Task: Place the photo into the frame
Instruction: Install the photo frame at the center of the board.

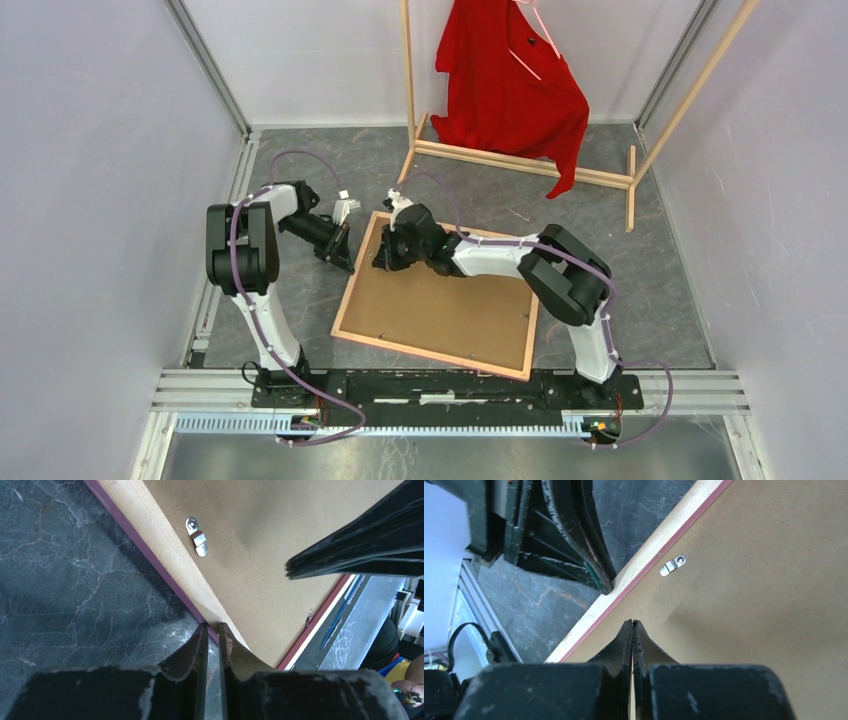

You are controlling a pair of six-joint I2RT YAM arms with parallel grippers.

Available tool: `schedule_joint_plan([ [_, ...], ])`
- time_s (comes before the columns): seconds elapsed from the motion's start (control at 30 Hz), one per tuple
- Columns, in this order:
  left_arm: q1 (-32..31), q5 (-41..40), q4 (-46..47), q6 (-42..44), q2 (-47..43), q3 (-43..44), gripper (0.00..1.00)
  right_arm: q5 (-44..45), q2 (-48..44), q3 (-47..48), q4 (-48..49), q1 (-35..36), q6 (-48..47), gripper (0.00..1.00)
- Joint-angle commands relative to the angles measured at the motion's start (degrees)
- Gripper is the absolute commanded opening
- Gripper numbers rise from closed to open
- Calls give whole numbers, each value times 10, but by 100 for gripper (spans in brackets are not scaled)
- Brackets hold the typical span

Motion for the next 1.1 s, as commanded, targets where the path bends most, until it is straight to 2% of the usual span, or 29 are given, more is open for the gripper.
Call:
schedule_joint_plan([
  [0.0, -6, -34, 52, -14, -1, -20, 18, 44, 32, 37, 36, 5, 8, 0],
  [0.43, -8, -41, 58, -19, -2, -21, 14, 65, 66, 38, 63, 6, 22, 0],
  [1.07, -9, -46, 59, -14, -7, -25, 12, 61, 103, 73, 54, 5, 30, 0],
])
